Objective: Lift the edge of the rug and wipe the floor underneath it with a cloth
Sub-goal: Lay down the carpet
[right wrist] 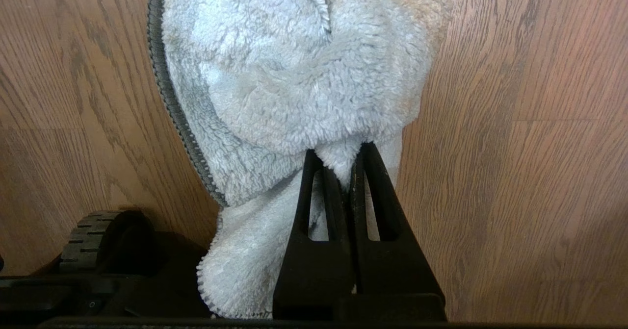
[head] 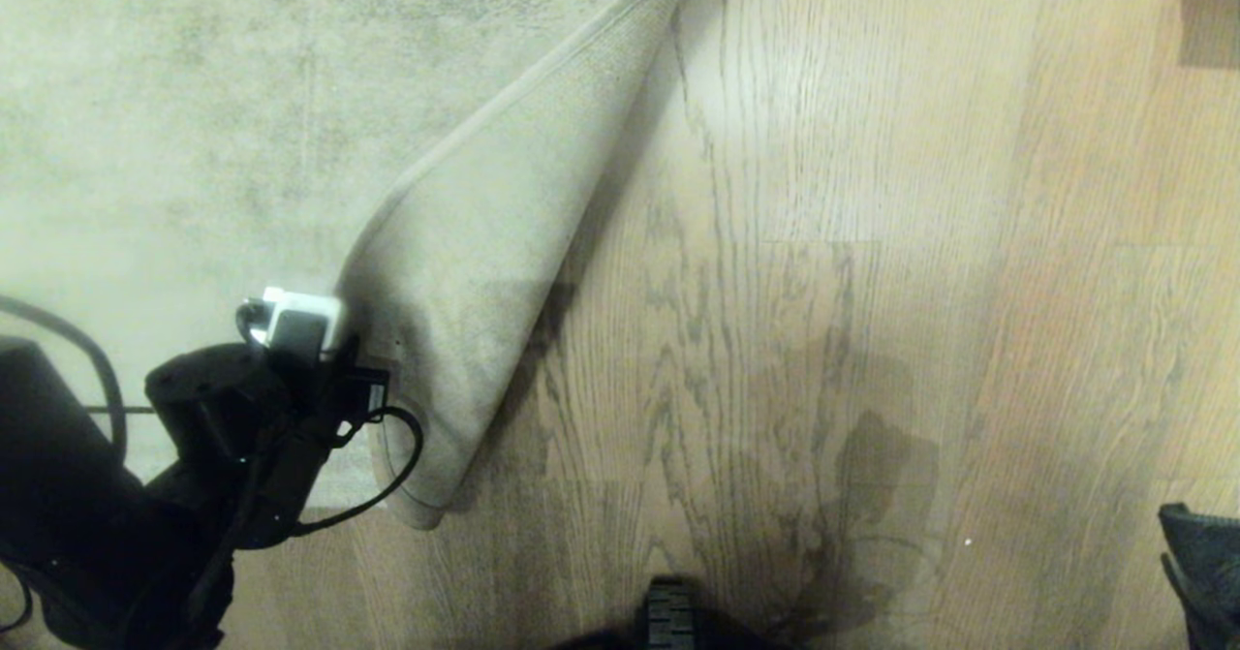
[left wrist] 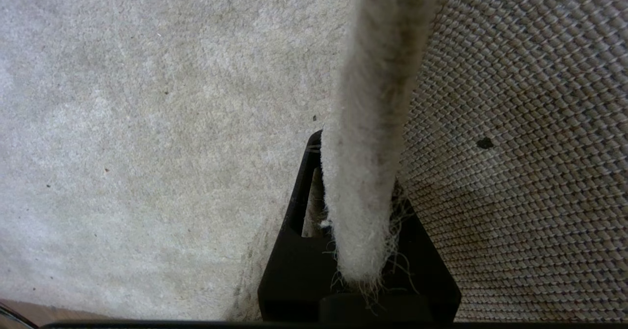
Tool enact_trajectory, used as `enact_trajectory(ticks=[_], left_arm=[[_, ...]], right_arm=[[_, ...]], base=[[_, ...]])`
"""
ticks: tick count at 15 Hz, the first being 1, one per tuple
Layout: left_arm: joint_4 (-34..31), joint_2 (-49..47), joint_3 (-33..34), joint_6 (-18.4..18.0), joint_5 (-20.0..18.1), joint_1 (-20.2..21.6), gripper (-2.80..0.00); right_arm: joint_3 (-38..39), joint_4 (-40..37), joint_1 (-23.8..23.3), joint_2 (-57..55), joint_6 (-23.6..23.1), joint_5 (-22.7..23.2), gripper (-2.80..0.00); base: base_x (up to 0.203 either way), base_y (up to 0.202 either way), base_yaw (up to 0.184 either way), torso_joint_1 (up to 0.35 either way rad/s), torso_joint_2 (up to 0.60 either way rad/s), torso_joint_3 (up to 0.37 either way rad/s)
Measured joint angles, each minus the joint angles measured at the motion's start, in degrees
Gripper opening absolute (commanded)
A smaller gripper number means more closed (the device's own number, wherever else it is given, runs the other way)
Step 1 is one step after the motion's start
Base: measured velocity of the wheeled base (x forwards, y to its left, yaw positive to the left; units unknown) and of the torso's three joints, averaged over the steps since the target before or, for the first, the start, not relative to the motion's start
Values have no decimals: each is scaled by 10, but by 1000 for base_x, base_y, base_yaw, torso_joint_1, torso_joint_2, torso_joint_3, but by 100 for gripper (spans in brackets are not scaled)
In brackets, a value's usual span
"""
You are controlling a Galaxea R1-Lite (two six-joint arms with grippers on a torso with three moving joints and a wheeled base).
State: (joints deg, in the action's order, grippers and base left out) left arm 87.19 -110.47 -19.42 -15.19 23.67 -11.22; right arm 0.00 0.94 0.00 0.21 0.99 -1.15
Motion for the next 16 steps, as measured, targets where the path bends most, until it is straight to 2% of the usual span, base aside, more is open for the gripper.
enact_trajectory(ticks=[6,10,16], left_arm=[[-2,24,-3,-3,0,-9,-280],[-4,64,-2,-23,3,-42,-280],[-2,120,3,-30,14,-72,-280]], right_arm=[[0,0,0,0,0,0,-280],[0,0,0,0,0,0,-280],[0,0,0,-1,0,0,-280]], base=[[0,0,0,0,0,0],[0,0,0,0,0,0],[0,0,0,0,0,0]])
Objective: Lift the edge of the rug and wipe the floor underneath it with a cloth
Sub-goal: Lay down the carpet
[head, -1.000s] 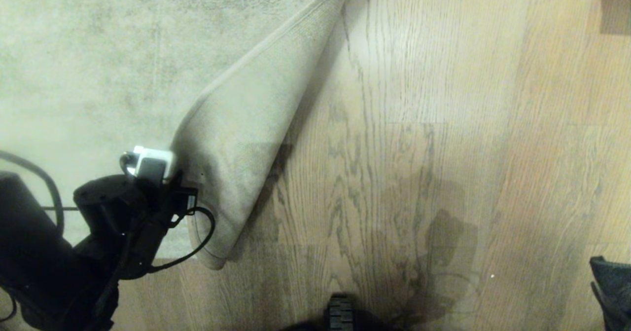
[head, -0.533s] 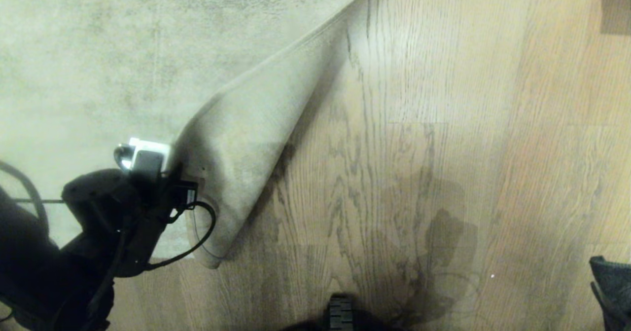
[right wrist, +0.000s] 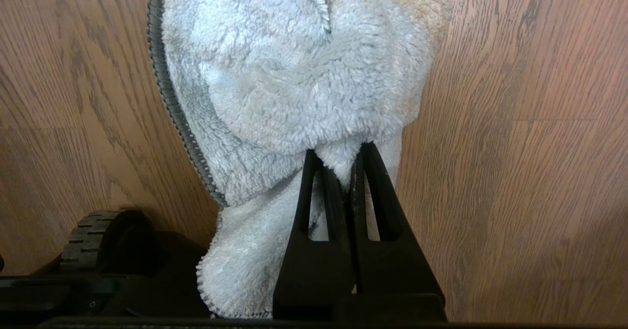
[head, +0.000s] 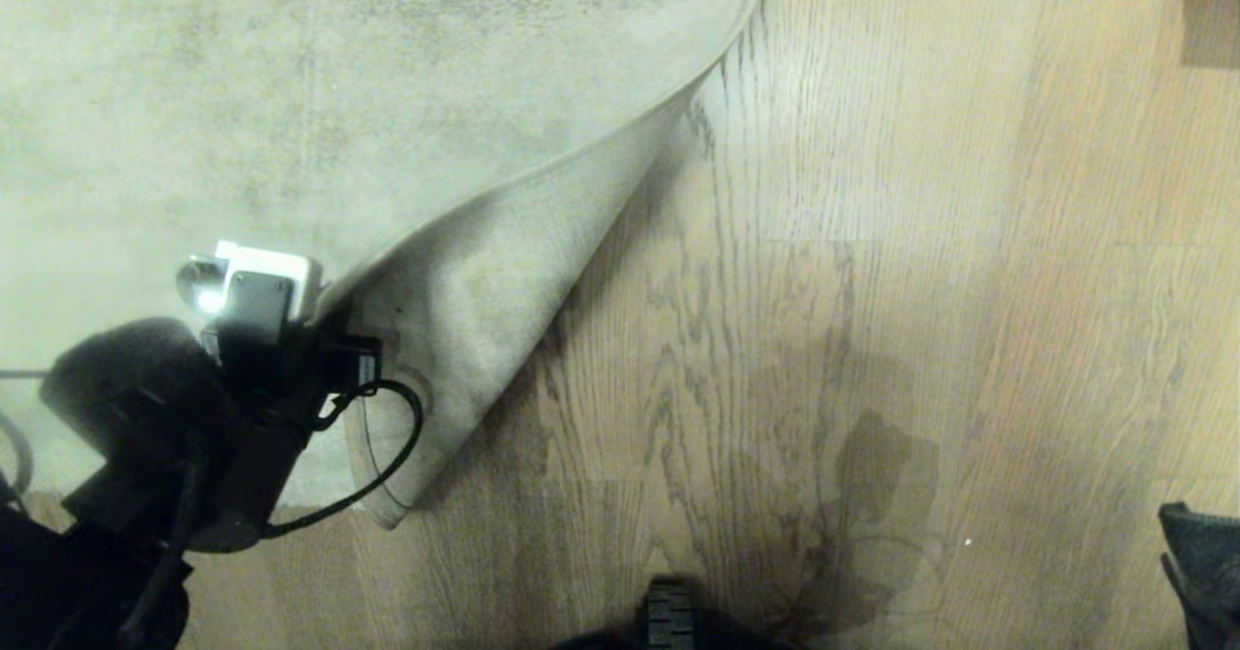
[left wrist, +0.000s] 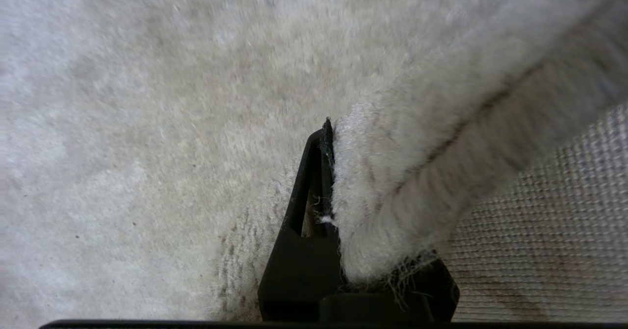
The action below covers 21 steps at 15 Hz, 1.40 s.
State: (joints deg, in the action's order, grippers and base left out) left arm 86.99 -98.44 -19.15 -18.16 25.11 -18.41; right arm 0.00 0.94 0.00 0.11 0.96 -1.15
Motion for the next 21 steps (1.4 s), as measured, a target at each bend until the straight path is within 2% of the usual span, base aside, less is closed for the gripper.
enact_trajectory(ticks=[8,9,21], left_arm=[[2,55,17,1,-4,1,-280],[1,60,18,1,-3,1,0],[2,115,26,4,-1,0,0]], right_arm=[[0,0,0,0,0,0,-280],[0,0,0,0,0,0,-280],[0,0,0,0,0,0,-280]], base=[[0,0,0,0,0,0],[0,0,0,0,0,0],[0,0,0,0,0,0]])
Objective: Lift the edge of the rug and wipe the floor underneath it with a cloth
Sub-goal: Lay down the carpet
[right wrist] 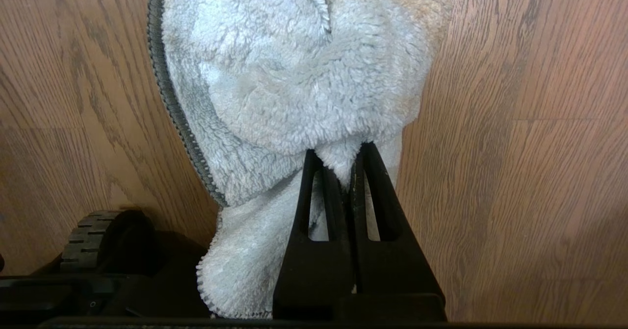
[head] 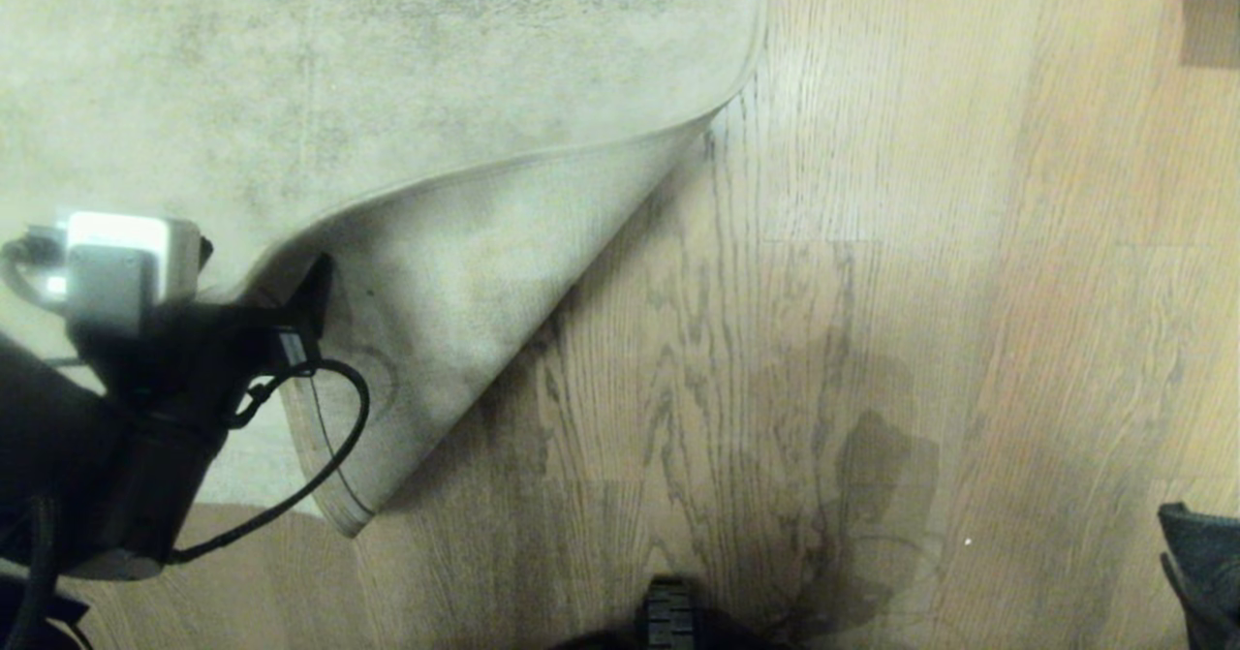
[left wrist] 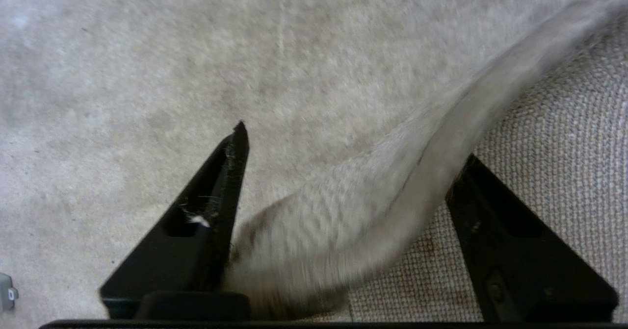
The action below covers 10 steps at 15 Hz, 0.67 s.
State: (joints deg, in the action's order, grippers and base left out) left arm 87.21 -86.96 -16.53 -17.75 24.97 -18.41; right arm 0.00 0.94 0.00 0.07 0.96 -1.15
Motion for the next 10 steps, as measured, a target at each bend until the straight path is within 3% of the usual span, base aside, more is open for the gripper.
enact_trajectory(ticks=[10], left_arm=[[0,79,27,13,0,-8,0]], right_arm=[[0,0,0,0,0,0,-280]], base=[[0,0,0,0,0,0]])
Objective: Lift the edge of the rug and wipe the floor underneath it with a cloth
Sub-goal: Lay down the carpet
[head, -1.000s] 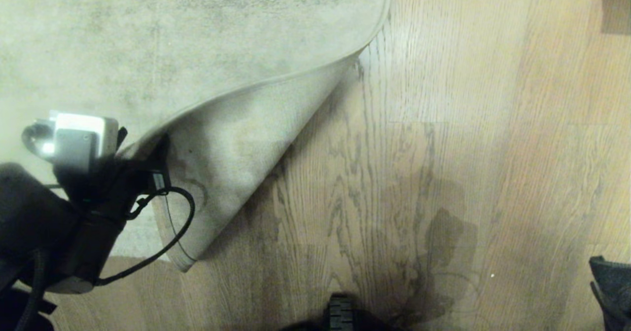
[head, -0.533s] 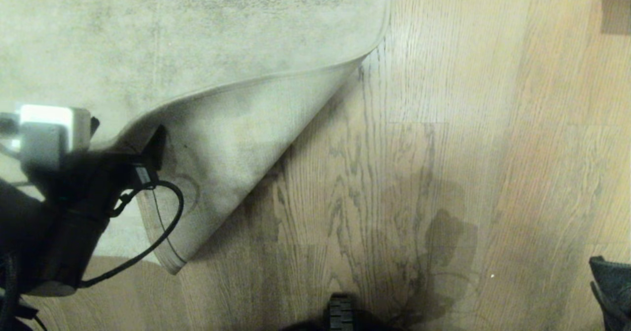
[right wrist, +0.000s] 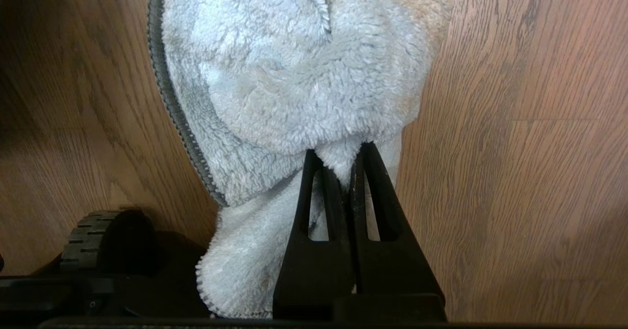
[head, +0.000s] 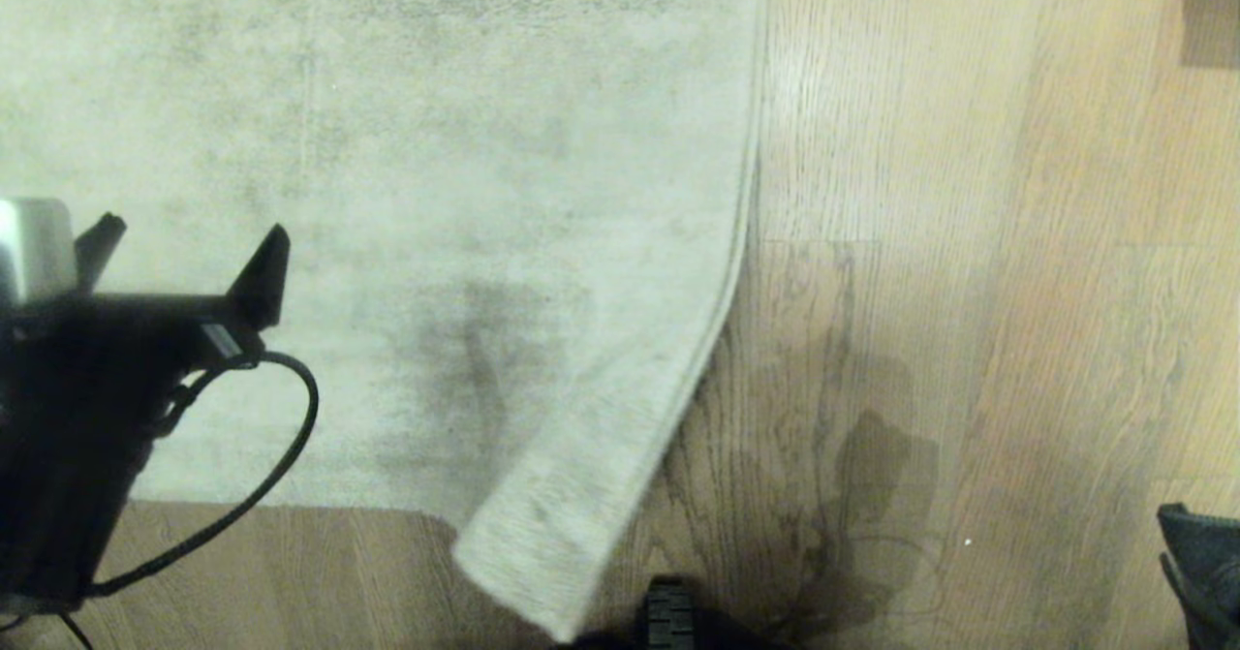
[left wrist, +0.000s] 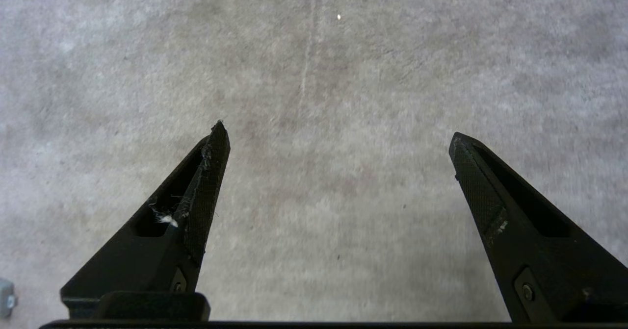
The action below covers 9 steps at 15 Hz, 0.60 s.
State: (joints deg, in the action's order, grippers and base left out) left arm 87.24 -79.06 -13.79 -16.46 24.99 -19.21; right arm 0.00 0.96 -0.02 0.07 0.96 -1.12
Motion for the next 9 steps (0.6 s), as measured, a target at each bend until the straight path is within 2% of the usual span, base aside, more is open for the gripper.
enact_trajectory(ticks=[7,8,9], left_arm=[[0,38,74,1,9,-5,0],[0,41,81,2,9,-7,-280],[0,44,88,3,9,-15,-280]], right_arm=[[0,0,0,0,0,0,-280],[0,0,0,0,0,0,-280],[0,0,0,0,0,0,-280]], base=[[0,0,0,0,0,0],[0,0,0,0,0,0],[0,0,0,0,0,0]])
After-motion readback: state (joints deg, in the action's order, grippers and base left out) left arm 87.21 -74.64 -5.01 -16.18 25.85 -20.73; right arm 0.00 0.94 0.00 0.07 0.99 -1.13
